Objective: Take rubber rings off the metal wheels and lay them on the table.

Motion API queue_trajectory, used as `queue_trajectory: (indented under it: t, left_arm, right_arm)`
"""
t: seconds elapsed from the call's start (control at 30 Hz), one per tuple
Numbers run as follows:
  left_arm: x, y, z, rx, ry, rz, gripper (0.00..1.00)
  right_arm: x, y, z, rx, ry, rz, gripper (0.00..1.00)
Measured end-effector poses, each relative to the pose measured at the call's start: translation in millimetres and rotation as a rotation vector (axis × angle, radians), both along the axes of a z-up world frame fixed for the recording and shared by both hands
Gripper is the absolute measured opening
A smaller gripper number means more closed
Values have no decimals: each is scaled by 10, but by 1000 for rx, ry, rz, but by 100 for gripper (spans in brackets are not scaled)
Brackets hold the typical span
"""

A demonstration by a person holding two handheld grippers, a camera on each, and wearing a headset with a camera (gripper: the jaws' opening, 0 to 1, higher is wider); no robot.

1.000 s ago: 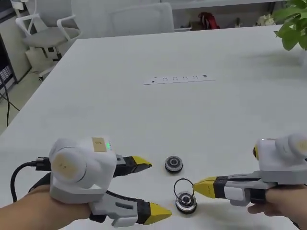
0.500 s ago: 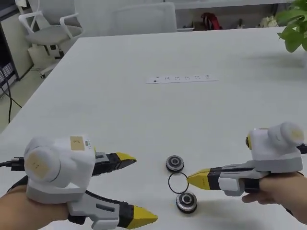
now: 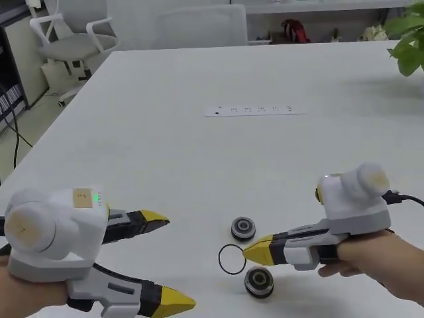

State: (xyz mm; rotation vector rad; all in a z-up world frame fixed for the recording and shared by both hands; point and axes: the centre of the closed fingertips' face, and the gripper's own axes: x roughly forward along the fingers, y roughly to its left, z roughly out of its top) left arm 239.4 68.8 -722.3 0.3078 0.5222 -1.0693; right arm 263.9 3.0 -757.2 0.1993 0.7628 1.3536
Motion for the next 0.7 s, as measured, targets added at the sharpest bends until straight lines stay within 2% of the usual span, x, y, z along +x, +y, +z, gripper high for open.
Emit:
queue_trajectory:
  t: [0.37, 0.6, 0.7]
  left_arm:
    - [13, 111, -5, 2, -2, 33, 78]
    - [3, 126, -9, 2, -4, 42, 78]
    - [-4, 128, -16, 5, -4, 41, 78]
  right_arm:
    - [30, 169, -151, -57, -19, 57, 0]
    - [-10, 202, -270, -100, -39, 88, 0]
    - [-2, 196, -300, -117, -61, 88, 0]
